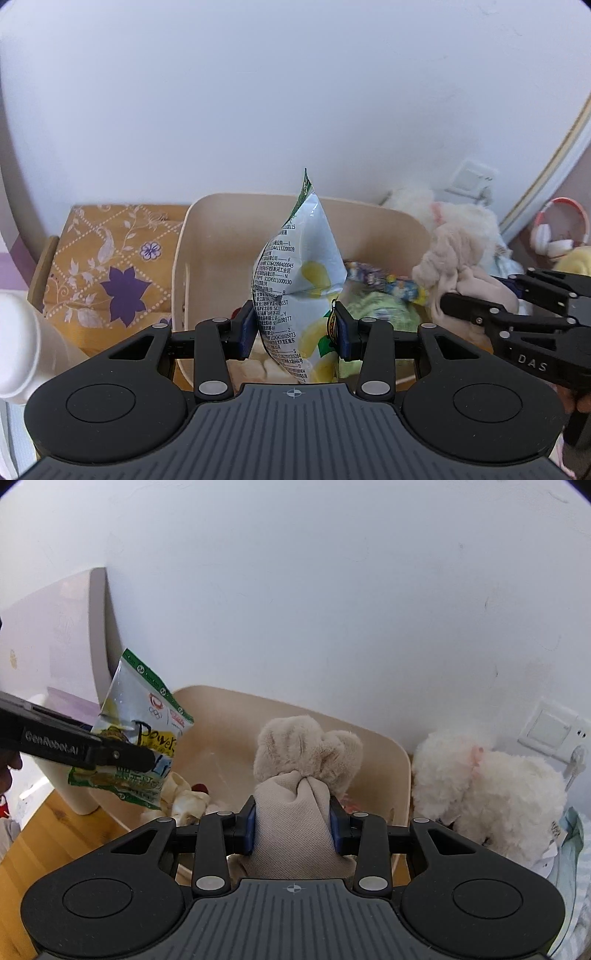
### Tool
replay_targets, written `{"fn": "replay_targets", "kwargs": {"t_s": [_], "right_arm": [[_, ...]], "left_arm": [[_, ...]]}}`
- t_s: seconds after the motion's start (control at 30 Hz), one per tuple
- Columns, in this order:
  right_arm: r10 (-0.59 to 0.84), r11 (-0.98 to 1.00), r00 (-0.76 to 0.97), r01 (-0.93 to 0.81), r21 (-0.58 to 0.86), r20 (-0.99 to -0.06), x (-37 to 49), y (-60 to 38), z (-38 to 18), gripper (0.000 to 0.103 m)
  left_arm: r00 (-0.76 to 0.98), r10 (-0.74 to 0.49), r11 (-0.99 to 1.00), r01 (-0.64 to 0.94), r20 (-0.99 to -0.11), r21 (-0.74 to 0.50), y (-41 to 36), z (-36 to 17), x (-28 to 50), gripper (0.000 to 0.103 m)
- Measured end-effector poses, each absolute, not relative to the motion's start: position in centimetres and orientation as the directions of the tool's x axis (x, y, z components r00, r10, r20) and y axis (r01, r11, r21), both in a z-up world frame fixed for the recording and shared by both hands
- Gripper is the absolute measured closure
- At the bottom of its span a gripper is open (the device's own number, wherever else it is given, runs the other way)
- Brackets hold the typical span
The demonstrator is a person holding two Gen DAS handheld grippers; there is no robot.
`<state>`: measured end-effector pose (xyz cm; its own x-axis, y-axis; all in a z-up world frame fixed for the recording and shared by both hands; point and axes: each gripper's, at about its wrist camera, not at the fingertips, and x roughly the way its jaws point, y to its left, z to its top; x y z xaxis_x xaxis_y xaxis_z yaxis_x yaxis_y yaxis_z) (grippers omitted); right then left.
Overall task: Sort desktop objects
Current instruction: 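Carry the chip bag and beige sock over the basket and open both tools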
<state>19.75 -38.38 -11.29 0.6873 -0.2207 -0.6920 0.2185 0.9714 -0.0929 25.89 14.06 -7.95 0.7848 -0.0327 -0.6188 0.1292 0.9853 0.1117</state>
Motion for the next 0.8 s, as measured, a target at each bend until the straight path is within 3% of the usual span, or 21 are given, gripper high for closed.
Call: {"fn": "replay_targets", "kwargs": {"t_s": [0.3, 0.33, 0.37, 0.43, 0.5, 0.6, 0.8], "right_arm": [[-0.245, 0.967, 0.655, 0.218, -0.132, -0.715, 21.7, -38.4, -13.4, 0.065], [-0.244, 0.968, 0.655, 0.213, -0.135, -0.715, 21.8, -38.2, -13.4, 0.062], [-0.246, 0.967, 0.655, 0.211, -0.14, -0.715, 22.1, -38.0, -13.3, 0.052], [-0.267, 0.963, 0.662, 0.221, -0.157, -0.701, 22.0, -37.7, -13.1, 0.048], [-0.273, 0.961, 0.672, 0.223, -0.163, -0.689, 21.8, -37.5, -12.8, 0.042], [-0.268, 0.963, 0.689, 0.219, -0.16, -0.674, 21.0, -37.4, -12.3, 0.027], [-0.29, 0.957, 0.712, 0.219, -0.189, -0.639, 19.1, -37.2, -11.4, 0.01]], "left_arm": [[0.755, 0.06, 0.976, 0.093, -0.653, 0.197, 13.5, -10.8, 28.1, 0.06], [0.752, 0.063, 0.974, 0.095, -0.656, 0.204, 13.4, -11.0, 28.3, 0.06], [0.747, 0.065, 0.974, 0.096, -0.661, 0.204, 13.3, -11.1, 28.3, 0.059], [0.737, 0.066, 0.977, 0.088, -0.673, 0.192, 13.3, -11.2, 28.5, 0.056], [0.718, 0.053, 0.981, 0.091, -0.694, 0.169, 13.3, -11.3, 28.5, 0.04], [0.734, 0.053, 0.982, 0.084, -0.677, 0.168, 13.2, -11.0, 27.9, 0.031], [0.744, 0.063, 0.987, 0.051, -0.665, 0.15, 13.8, -10.1, 26.9, 0.029]]}}
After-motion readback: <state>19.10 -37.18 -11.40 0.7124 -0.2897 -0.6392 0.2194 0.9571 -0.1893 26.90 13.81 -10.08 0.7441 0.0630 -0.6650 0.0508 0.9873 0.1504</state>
